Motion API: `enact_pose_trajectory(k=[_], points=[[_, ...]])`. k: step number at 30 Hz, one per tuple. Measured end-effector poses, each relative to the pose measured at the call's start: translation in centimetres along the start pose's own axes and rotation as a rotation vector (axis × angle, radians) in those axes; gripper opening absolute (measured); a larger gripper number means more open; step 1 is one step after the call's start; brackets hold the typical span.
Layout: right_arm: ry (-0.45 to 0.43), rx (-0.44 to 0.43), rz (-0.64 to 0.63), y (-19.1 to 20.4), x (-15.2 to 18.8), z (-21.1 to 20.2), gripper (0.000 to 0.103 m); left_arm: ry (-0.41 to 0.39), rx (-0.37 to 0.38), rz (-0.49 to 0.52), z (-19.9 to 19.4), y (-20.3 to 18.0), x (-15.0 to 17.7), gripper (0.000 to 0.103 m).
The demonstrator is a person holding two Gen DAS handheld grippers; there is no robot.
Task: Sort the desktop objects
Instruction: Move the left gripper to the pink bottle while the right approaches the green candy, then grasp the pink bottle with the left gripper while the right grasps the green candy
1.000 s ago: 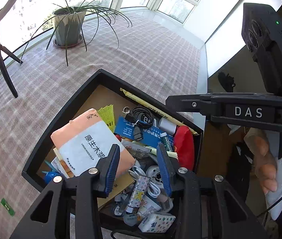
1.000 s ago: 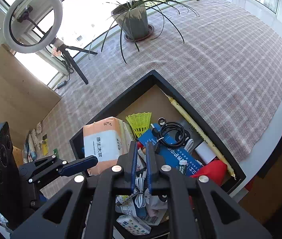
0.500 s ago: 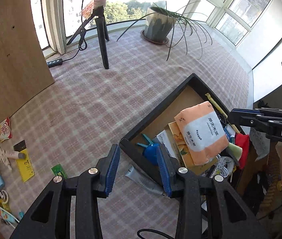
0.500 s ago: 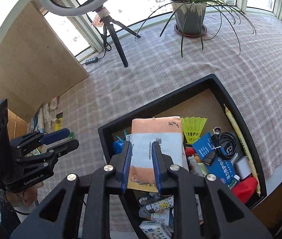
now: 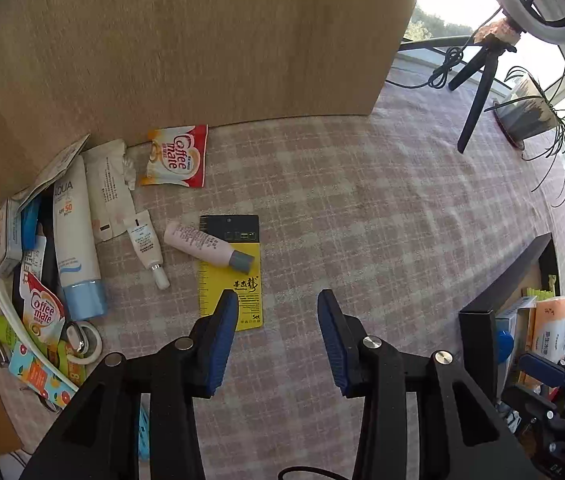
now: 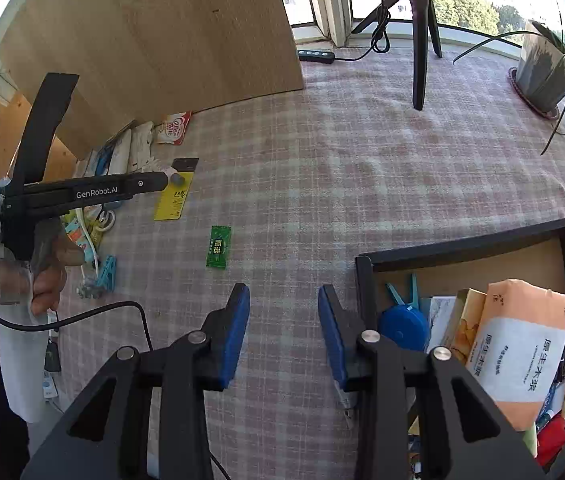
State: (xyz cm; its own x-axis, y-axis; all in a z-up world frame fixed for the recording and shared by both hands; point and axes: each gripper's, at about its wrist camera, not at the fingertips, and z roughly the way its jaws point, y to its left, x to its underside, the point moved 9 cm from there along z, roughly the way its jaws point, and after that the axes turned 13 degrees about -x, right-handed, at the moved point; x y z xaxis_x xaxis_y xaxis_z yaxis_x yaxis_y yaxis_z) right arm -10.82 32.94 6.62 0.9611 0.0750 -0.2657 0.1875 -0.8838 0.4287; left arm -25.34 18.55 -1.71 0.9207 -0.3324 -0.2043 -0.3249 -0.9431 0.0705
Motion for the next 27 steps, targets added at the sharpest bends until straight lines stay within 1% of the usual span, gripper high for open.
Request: enact_pose_trajectory(k=[1, 2, 6, 9, 11, 13, 16, 21, 22, 24, 27], points=[[0.013, 0.006, -0.006, 0.4, -0.1, 1.1, 0.038, 0.017, -0.004, -0.02, 0.7, 0.6, -0.2, 0.046], [0.027, 0.014, -0.016, 0.8, -0.3, 2.4, 0.04, 0.029, -0.009, -0.034, 1.3, 1.0, -0.3, 0.046], [0.086, 0.001, -0.005, 1.8, -0.3, 6.2, 0.041, 0.063, -0.024, -0.085, 3.2, 2.4, -1.0, 0.046], [0.1, -0.01, 0.022, 2.0, -0.5, 8.0, 0.041, 0.084, -0.025, -0.12, 4.2, 2.8, -1.5, 0.046], [0.107, -0.013, 0.033, 2.0, -0.6, 9.0, 0.041, 0.087, -0.04, -0.124, 4.8, 2.9, -1.8, 0.046], [0.117, -0.004, 0.034, 2.1, -0.6, 10.0, 0.041, 0.086, -0.073, -0.115, 5.2, 2.9, -2.0, 0.046], [0.135, 0.002, 0.036, 2.2, -0.6, 11.3, 0.041, 0.089, -0.112, -0.096, 6.0, 2.9, -2.1, 0.043], [0.144, 0.025, 0.027, 2.4, -0.6, 12.7, 0.041, 0.1, -0.11, -0.101, 7.0, 3.5, -1.7, 0.032], [0.146, 0.034, 0.023, 2.4, -0.6, 12.9, 0.041, 0.102, -0.108, -0.103, 7.2, 3.7, -1.5, 0.026], [0.15, 0.05, 0.006, 2.7, -0.6, 13.4, 0.041, 0.085, -0.111, -0.1, 7.2, 4.2, -1.5, 0.02], [0.157, 0.09, -0.033, 3.0, -0.5, 14.1, 0.041, 0.073, -0.096, -0.092, 7.1, 4.6, -1.3, 0.019]])
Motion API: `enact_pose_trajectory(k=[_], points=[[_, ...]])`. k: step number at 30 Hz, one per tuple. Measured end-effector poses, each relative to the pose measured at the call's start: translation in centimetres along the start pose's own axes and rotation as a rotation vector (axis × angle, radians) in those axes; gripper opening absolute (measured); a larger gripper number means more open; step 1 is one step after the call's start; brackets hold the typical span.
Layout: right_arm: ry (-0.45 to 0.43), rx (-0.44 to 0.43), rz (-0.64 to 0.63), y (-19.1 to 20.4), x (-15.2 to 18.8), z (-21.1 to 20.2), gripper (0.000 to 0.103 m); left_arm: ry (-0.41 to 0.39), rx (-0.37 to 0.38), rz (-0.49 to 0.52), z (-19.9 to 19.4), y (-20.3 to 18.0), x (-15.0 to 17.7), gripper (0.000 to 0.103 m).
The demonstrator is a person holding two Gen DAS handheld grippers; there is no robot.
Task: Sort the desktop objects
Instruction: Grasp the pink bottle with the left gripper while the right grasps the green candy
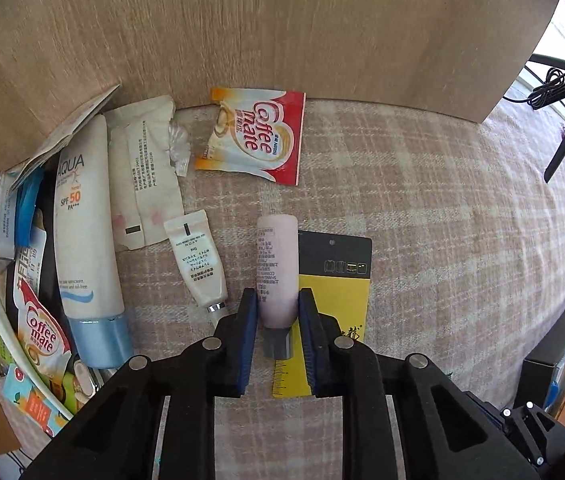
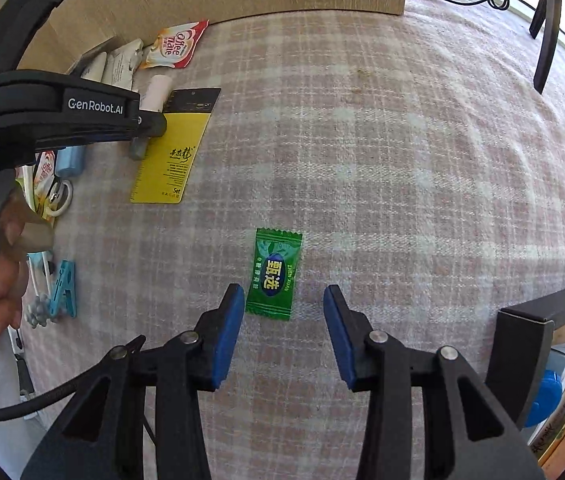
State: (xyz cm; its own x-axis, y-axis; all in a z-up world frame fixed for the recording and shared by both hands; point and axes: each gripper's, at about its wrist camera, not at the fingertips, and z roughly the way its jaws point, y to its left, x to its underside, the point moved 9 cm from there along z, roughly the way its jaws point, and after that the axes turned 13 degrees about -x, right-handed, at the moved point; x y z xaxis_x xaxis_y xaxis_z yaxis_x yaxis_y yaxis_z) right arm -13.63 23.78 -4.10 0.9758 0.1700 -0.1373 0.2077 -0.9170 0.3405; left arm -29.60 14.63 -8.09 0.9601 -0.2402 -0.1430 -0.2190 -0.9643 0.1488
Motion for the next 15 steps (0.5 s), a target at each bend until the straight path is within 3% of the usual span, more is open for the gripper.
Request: enact_pose_trajectory(k=[5, 7, 12, 15], points=[[0.001, 0.05, -0.049, 0.8, -0.4, 0.6, 0.038, -0.018, 0.015, 0.015, 0.0, 1.0, 0.6, 0.019], [0.011, 0.085, -0.072, 1.3, -0.6, 1.0, 0.027, -0.024, 0.025, 0.018, 0.2, 1.8, 1.2, 0.019], [0.02, 0.039, -0.048, 0.9, -0.4, 0.8, 0.019, -0.027, 0.039, 0.007, 0.4, 3.1, 3.2, 0.019], [0.016, 0.035, -0.026, 0.4, -0.1, 0.6, 0.006, -0.036, 0.048, 0.011, 0.2, 3.2, 4.8, 0.019]])
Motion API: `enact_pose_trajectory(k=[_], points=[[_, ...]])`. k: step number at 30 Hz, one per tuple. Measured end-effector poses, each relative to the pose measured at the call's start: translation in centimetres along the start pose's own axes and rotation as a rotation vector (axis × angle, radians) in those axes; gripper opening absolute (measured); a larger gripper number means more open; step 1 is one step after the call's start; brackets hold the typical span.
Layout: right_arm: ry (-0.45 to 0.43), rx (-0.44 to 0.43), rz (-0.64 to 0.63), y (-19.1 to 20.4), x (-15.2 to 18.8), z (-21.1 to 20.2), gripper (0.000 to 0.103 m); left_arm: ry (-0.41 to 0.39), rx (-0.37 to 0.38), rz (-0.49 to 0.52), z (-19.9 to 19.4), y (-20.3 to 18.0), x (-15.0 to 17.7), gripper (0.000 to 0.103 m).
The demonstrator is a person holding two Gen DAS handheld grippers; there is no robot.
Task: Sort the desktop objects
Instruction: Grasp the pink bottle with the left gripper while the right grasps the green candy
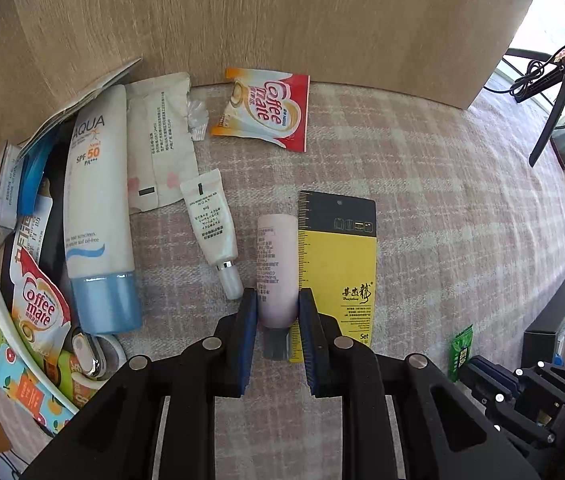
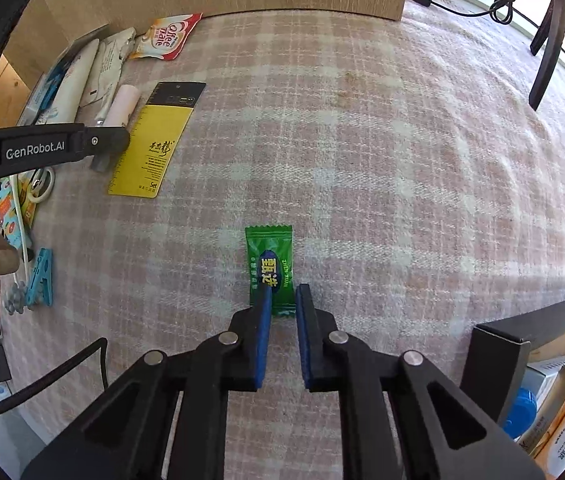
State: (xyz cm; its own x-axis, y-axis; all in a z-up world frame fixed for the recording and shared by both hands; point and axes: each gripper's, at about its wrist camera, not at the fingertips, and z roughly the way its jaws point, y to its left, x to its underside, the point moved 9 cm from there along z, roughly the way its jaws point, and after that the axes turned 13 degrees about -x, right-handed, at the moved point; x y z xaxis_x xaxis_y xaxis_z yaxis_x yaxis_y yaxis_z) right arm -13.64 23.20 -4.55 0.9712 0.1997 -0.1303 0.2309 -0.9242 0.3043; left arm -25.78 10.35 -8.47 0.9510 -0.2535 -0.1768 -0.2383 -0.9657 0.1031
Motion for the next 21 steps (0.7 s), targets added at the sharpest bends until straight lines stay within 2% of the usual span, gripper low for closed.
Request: enact_pose_trajectory(k=[4, 7, 10, 11, 13, 17, 21], points=[[-0.003, -0.051, 0.042, -0.7, 0.7, -0.3, 0.004, -0.012, 0.002, 0.014, -0.7, -1.7, 2.9, 0.019], [-0.014, -0.059, 0.077, -1.5, 0.6, -1.0, 0.006, -0.011, 0.005, 0.007, -0.8, -1.5, 3.8, 0.019], [-0.035, -0.062, 0.069, -1.3, -1.2, -1.4, 0.033, -0.011, 0.007, -0.009, -0.9, -1.4, 4.1, 0.019], [-0.041, -0.058, 0.056, -0.9, -1.6, -1.4, 0.037, -0.01, 0.01, -0.012, -0.9, -1.2, 4.0, 0.019], [-0.032, -0.038, 0.027, -0.1, -2.6, -0.9, 0.037, -0.015, 0.009, -0.01, -0.9, -0.4, 5.1, 0.019], [0.017, 0.011, 0.014, 0.7, -4.2, 0.9, 0.037, -0.015, 0.01, -0.008, -0.9, -0.5, 4.5, 0.019], [0.005, 0.063, -0.032, 3.5, -5.3, 2.2, 0.036, -0.012, 0.017, -0.016, -1.3, 1.1, 5.1, 0.019]])
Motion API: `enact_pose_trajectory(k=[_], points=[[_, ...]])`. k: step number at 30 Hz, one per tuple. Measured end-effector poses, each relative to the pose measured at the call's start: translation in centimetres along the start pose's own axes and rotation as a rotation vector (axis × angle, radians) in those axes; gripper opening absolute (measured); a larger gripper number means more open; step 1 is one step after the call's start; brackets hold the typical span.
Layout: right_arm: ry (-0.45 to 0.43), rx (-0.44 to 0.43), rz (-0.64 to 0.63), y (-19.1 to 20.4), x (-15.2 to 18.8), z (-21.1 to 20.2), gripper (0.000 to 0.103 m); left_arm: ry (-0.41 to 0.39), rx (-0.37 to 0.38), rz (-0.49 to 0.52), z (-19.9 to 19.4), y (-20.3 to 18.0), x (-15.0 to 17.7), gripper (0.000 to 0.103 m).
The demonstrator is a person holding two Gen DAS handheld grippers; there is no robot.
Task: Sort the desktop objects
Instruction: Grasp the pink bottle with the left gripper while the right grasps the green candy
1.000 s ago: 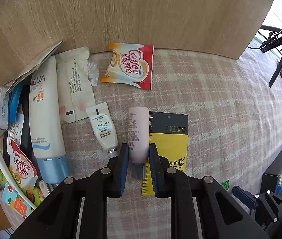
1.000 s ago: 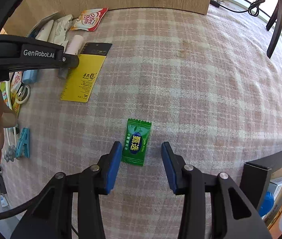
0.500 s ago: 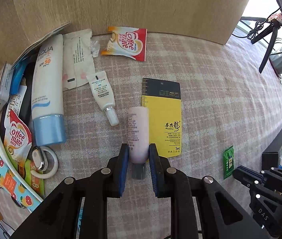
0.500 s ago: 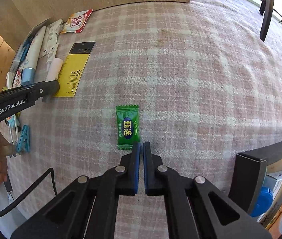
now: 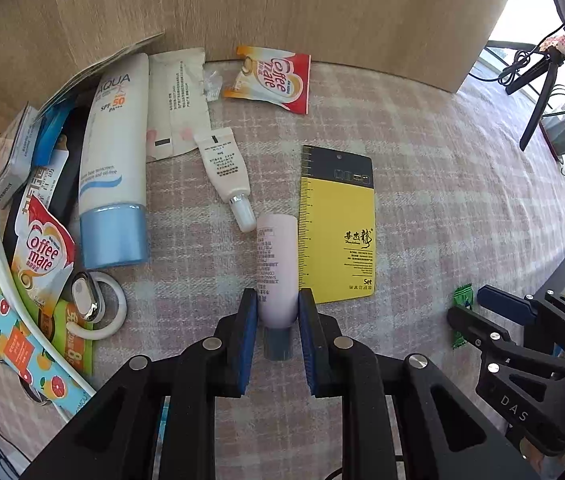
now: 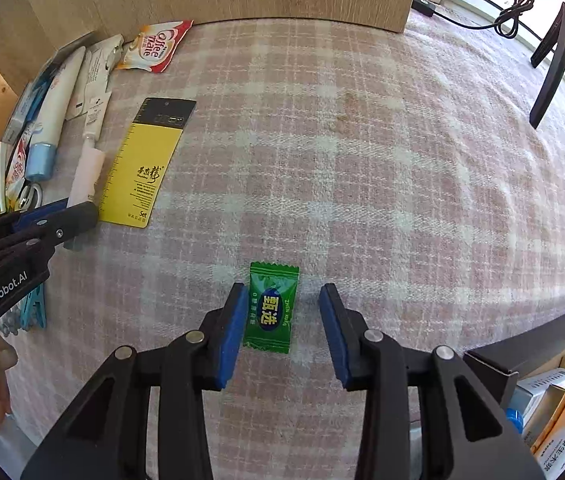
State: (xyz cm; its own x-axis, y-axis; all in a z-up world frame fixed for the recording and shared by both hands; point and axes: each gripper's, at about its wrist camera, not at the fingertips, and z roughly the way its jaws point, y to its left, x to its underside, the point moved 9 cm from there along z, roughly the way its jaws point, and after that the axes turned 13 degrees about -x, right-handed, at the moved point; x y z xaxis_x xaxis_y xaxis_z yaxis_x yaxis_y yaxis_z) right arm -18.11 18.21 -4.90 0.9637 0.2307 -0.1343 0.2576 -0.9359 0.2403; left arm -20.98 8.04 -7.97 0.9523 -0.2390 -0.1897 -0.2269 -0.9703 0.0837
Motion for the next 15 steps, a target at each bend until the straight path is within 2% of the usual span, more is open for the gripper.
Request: enact_pose_trajectory(k=[2, 7, 12, 15], points=[[-0.005, 0.029, -0.018, 0.3, -0.3, 0.1, 0.023, -0.001, 0.003, -0.004, 0.0, 0.5, 0.2, 0.019], [0.0, -0.054, 0.043, 0.0, 0.7, -0.2, 0.018, -0.005, 0.004, 0.001, -0.1, 0.2, 0.1, 0.019], [-0.022, -0.116, 0.072, -1.5, 2.2, -2.4, 0.007, -0.019, 0.014, 0.021, -0.9, -0.2, 1.8, 0.019], [-0.043, -0.142, 0.069, -1.8, 3.5, -3.8, 0.006, -0.033, 0.018, 0.053, -2.3, -0.4, 3.1, 0.019]])
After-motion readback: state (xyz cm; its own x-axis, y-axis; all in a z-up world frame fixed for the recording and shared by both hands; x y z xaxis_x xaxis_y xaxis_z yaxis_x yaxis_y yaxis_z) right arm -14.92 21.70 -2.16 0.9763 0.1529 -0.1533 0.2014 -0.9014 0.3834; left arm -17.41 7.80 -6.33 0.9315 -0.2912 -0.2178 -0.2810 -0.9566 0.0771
